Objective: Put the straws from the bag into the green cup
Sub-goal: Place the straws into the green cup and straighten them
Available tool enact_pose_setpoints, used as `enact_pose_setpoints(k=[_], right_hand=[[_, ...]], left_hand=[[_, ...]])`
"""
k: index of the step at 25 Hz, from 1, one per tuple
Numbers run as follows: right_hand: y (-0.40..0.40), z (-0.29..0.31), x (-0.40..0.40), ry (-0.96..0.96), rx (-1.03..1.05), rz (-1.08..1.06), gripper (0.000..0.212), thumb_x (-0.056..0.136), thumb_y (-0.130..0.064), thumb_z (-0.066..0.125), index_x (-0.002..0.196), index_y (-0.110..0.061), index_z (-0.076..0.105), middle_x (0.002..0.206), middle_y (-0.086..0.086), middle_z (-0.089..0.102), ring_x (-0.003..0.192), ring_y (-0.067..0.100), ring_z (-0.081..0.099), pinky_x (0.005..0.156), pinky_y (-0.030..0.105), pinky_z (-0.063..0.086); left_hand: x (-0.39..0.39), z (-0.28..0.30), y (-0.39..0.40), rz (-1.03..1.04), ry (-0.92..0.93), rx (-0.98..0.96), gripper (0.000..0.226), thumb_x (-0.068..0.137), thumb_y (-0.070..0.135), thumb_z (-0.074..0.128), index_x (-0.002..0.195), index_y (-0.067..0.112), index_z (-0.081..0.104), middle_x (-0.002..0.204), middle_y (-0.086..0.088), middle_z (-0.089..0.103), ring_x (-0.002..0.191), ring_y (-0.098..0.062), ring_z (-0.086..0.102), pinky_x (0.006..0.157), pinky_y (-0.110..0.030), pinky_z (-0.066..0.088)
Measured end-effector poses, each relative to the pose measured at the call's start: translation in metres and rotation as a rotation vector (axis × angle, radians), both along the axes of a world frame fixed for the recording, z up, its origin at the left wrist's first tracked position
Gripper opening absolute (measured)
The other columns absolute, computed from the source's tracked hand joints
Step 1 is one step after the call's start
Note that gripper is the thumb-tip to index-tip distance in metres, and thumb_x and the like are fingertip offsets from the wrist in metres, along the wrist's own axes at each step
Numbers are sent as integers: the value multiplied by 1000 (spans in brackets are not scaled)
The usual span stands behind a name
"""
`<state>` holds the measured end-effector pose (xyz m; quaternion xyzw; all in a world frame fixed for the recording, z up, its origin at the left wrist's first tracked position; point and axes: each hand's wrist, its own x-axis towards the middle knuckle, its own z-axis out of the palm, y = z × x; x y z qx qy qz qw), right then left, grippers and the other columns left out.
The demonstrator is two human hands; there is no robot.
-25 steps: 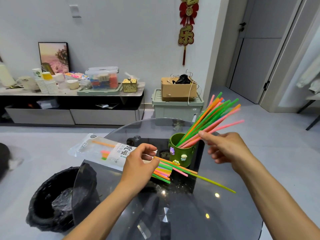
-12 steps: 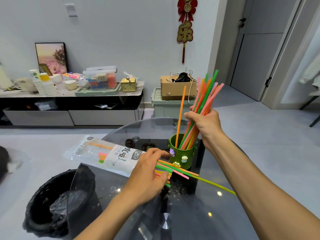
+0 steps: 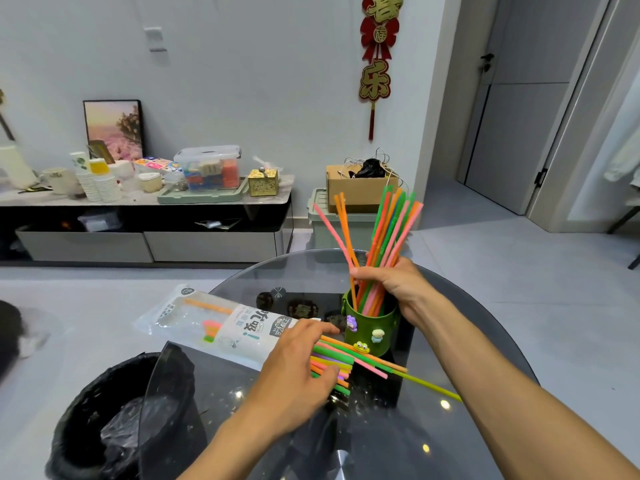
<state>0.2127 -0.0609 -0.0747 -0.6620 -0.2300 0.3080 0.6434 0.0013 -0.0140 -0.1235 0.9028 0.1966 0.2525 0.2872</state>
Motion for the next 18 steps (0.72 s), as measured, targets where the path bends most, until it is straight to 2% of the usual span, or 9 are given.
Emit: enact_pose_setpoints(k=[1, 4, 7, 10, 12, 14, 15, 18], right_hand=[[2, -1, 1, -18, -21, 10, 36, 69, -6, 84, 101, -8, 67, 87, 12, 74, 68, 20, 71, 54, 22, 55], [5, -4, 3, -67, -16, -27, 30, 69, 0, 81, 98, -4, 74, 89, 9, 74, 79, 22, 70, 64, 25, 55], [2, -7, 6, -64, -8, -54, 22, 71, -4, 81, 92, -4, 75, 84, 8, 73, 76, 19, 67, 64, 25, 54], [-3, -9, 9, -18, -21, -8, 21, 71, -7, 83, 89, -8, 74, 85, 7, 74, 79, 22, 69, 68, 28, 55], [-6, -7, 9, -35, -15, 18, 21, 71, -8, 83, 89, -9, 73, 86, 8, 73, 82, 22, 69, 72, 29, 54], [-8, -5, 7, -83, 2, 61, 26, 72, -9, 82, 96, -9, 72, 91, 8, 74, 86, 21, 69, 78, 31, 55], [-9, -6, 7, -92, 23, 72, 27, 73, -7, 81, 99, -8, 72, 95, 10, 74, 88, 22, 69, 82, 34, 56], [-11, -8, 7, -36, 130, 47, 28, 74, 3, 76, 101, -3, 71, 94, 18, 73, 87, 27, 68, 84, 39, 56]], left_hand=[[0, -1, 0, 0, 1, -3, 40, 81, 25, 65, 120, 31, 57, 118, 19, 53, 110, -4, 48, 85, -7, 33], [1, 0, 0, -5, 15, -13, 38, 81, 25, 66, 118, 33, 58, 115, 21, 53, 108, -3, 49, 87, -12, 36], [0, 2, -3, -8, 46, -17, 38, 81, 25, 67, 117, 33, 58, 115, 21, 54, 110, -2, 50, 94, -17, 39], [9, 15, -4, 91, -38, -87, 45, 83, 21, 65, 127, 28, 57, 123, 15, 58, 115, -5, 52, 101, -27, 42], [30, 34, 1, 145, -59, -210, 58, 83, 17, 64, 139, 24, 49, 130, 8, 57, 103, 2, 57, 92, -26, 47], [59, 50, 8, 83, -19, -371, 66, 81, 11, 60, 143, 24, 43, 124, 7, 54, 77, 10, 59, 69, -15, 49], [69, 56, 9, 10, -2, -393, 68, 78, 8, 59, 142, 27, 45, 125, 8, 53, 81, 9, 63, 67, -13, 51], [93, 60, 9, -105, -31, -355, 74, 68, 7, 58, 136, 35, 49, 133, 6, 56, 117, -8, 57, 93, -29, 54]])
